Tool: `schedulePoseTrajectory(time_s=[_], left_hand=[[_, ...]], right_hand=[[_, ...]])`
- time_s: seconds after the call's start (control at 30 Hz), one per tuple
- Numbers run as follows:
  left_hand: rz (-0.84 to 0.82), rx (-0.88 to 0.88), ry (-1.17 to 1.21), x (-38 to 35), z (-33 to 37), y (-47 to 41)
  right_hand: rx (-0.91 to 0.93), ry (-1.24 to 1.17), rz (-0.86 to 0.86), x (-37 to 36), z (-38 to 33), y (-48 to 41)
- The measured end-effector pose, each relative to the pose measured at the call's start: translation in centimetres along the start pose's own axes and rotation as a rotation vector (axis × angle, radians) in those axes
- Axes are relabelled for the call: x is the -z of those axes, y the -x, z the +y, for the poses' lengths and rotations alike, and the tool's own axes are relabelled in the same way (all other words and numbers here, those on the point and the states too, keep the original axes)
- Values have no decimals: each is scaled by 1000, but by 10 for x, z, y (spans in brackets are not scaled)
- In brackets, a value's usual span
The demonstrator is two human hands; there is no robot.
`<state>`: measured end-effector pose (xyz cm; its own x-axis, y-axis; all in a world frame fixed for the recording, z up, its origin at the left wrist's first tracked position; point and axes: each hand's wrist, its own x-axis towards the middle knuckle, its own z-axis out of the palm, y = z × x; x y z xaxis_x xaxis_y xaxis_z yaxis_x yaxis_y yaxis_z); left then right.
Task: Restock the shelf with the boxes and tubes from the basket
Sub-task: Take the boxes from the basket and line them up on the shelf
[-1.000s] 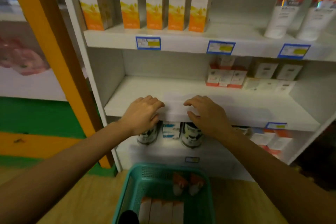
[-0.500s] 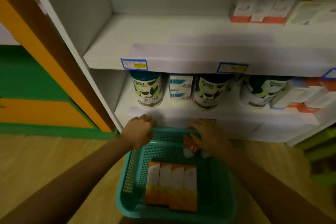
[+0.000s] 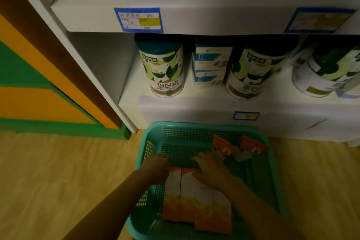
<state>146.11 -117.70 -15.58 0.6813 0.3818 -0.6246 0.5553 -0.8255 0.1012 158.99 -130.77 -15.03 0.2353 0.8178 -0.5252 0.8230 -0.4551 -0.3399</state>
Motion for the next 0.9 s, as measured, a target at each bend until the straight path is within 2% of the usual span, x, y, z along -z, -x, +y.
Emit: schedulePoseTrajectory(time_s=[0.13, 0.37, 0.63, 0.77, 0.9], left_hand=[[-78, -3, 32, -23, 3, -13], [-73, -62, -1, -25, -4, -13], [-168, -144, 270, 9, -24, 5], [-65, -182, 276, 25, -24, 21], [60, -211, 262, 54, -26, 37]], right_hand=[[-32, 26, -58, -12, -1, -15], [-76, 49, -170, -26, 0, -22], [-77, 135, -230, -14, -15, -22], [-71, 96, -262, 7, -22, -12], [-67, 40, -153, 32, -28, 8]])
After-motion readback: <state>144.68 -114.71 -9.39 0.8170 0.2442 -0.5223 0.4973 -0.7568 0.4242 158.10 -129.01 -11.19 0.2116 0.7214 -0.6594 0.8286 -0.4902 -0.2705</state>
